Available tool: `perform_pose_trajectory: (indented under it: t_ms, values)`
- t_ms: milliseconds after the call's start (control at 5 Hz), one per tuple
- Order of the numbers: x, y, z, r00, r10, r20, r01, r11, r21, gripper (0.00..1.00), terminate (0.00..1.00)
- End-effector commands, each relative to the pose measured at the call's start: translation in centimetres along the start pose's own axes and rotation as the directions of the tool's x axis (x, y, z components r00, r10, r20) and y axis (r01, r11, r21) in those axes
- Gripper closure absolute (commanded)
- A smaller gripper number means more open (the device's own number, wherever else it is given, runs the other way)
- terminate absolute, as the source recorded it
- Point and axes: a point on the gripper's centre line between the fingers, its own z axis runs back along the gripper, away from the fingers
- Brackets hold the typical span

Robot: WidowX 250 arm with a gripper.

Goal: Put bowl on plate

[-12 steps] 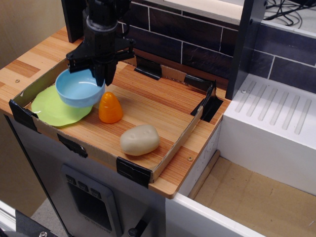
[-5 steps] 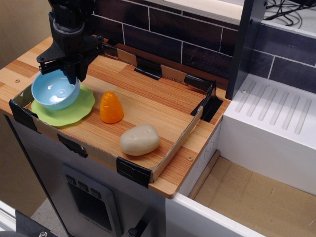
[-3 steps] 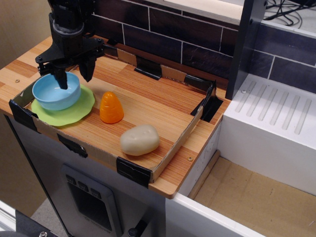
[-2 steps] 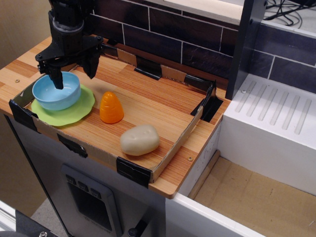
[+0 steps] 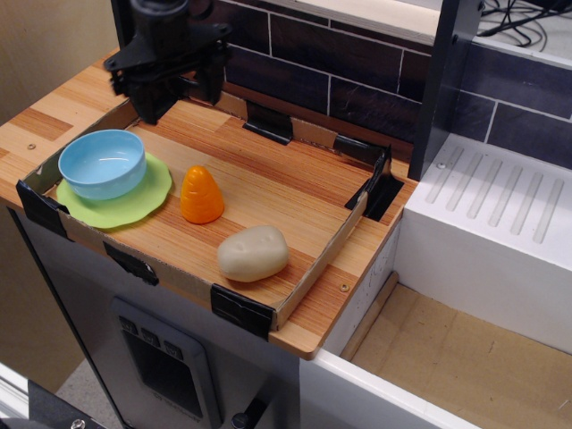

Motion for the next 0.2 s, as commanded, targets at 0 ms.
perform_pose_trajectory:
  t_ms: [0]
  values:
    - [1.23, -0.75, 2.63, 0.998, 0.008, 0.063, -0.005, 0.999, -0.046, 0.0, 1.0]
